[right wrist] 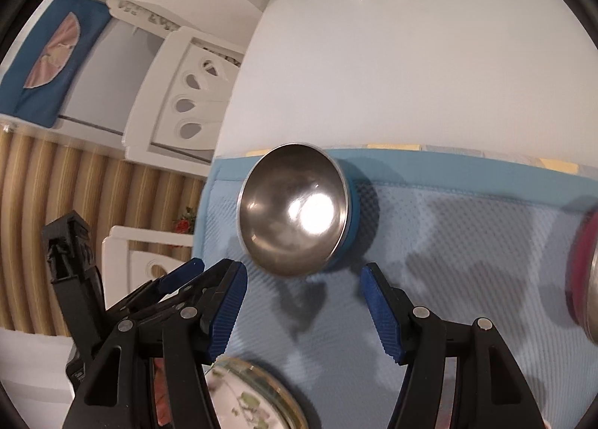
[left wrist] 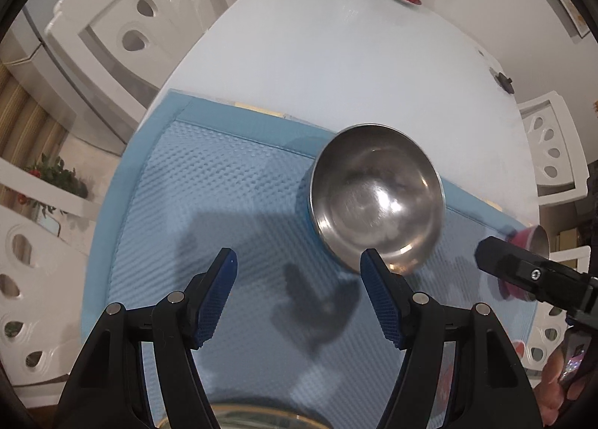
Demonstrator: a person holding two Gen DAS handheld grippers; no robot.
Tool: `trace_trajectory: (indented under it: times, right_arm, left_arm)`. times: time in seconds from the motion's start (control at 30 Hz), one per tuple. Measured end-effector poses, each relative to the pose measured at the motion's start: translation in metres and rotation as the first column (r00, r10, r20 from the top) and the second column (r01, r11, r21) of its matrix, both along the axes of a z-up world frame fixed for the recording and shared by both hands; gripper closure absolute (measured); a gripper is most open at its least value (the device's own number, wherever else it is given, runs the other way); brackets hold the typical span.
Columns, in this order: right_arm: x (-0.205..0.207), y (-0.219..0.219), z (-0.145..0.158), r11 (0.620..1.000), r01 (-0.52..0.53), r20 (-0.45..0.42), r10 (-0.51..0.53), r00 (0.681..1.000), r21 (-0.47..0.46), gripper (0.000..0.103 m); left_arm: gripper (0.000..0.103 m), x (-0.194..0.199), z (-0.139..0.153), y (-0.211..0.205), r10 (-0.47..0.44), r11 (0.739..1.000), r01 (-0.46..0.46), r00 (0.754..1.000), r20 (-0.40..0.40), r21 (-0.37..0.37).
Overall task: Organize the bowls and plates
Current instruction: 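Move both grippers to the blue steel bowl and close on its rim, then lift the blue steel bowl with both grippers and carry it over the pink bowl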
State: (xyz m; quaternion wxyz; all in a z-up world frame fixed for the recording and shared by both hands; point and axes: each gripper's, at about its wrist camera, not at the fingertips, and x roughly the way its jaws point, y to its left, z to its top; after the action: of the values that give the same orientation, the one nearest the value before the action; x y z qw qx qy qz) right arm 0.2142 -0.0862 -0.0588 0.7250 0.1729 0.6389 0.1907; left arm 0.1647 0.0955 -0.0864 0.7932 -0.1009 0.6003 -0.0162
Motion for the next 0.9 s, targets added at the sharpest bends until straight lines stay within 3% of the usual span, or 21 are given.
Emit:
trace_trajectory:
  times: [0.47, 0.53, 0.7, 0.77, 0.9]
  right_arm:
    - [0.036, 0.015, -0.068, 0.996, -0.012, -0.054, 0.007, 0.999, -0.093, 0.042]
    - [0.037, 0.016, -0.073, 0.995, -0.017, -0.058, 0.012, 0.998, -0.096, 0.048]
    - [0.037, 0.015, -0.075, 0.996, -0.003, -0.049, -0.001, 0.999, -0.085, 0.066]
    - [0.037, 0.014, -0.074, 0.996, -0.001, -0.043, -0.003, 0.999, -0.094, 0.080]
    - [0.038, 0.016, -0.073, 0.993, -0.010, -0.043, 0.005, 0.999, -0.116, 0.083]
  left_arm:
    - [0.041, 0.027, -0.050, -0.007, -0.012, 0.998, 0.010, 0.999, -0.045, -0.058]
    - [0.060, 0.028, -0.052, -0.009, -0.013, 0.998, 0.011, 0.999, -0.033, -0.057]
    - [0.089, 0.027, -0.050, -0.007, 0.015, 0.995, -0.013, 1.000, 0.023, -0.095]
    - [0.091, 0.027, -0.048, -0.009, 0.010, 0.997, -0.008, 0.999, 0.030, -0.077]
    - [0.091, 0.027, -0.043, -0.013, -0.010, 0.997, 0.013, 0.999, 0.046, -0.075]
